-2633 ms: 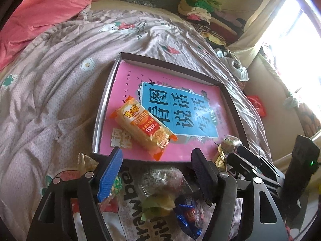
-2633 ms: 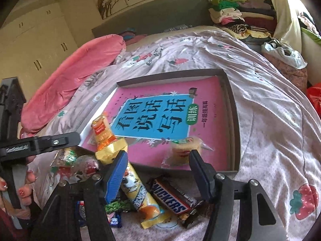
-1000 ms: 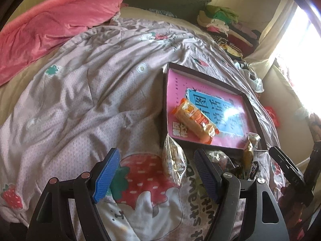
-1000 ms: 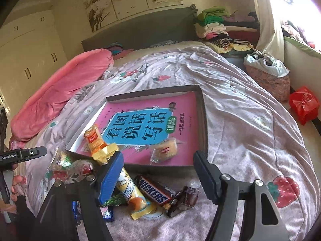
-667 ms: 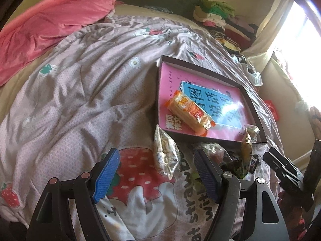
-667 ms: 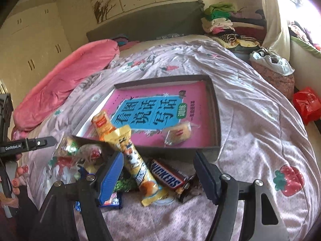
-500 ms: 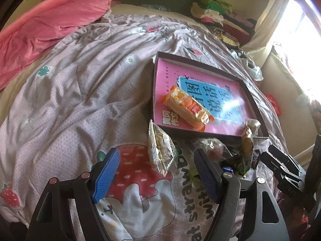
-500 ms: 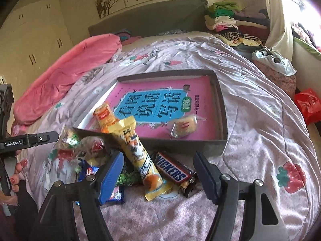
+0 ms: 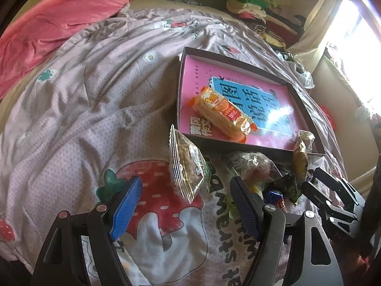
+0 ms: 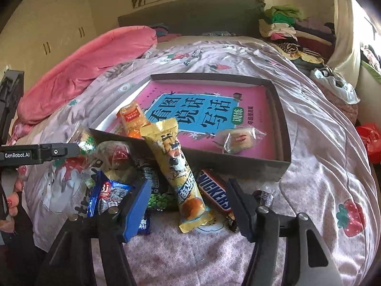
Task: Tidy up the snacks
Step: 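Grasp the clear nut bag with the left tool while the right tool grasps the yellow stick snack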
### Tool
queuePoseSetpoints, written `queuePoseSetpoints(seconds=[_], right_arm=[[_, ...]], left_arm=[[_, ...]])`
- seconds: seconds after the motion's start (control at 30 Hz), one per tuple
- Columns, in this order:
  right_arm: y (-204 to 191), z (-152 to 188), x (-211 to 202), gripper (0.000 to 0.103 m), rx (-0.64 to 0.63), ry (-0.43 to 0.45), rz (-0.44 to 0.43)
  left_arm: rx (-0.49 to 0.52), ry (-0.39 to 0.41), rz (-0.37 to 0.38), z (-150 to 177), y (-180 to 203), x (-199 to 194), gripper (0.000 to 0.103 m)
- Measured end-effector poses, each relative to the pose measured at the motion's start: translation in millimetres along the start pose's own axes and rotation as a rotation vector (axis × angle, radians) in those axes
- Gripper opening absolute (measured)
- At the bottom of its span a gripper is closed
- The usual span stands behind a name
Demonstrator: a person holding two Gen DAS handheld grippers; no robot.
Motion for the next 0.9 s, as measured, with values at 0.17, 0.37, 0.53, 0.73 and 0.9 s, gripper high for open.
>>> queuePoseSetpoints(seconds=[0.17, 0.37, 0.53, 0.73, 0.9], right_arm=[[-4, 2, 6, 0.058, -0.033, -0.004, 0.014], [-4, 1, 11, 0.05, -0.041, -0.002, 0.005], [-6, 0, 13, 0.045, -0.053, 0.004, -0.008], [-9, -4, 18, 0.036, -0.066, 0.005, -0.03], [-13, -7, 23, 0.031, -0.086, 0.012, -0.032]], left_arm=[[-0.004, 0.008, 0.002, 0, -1, 3, 0.077], [-0.018, 0.01, 0.024, -1, -1, 10, 0.076], [-0.014, 0.007, 0.036, -2, 3, 17, 0.067], [-0.042, 0.005, 0.055, -4, 1, 23, 0.055], [-0.058, -0.001, 0.061, -4, -1, 29, 0.049]])
Point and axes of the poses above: each gripper's, at about its wrist camera, not at the fingertips, and x roughly the way its jaws point, y to its right, z to its underside, the point moved 1 cm from there along x, roughly the way its jaws point, and after that the axes turned 13 degrees about x, right-handed, at the moved point
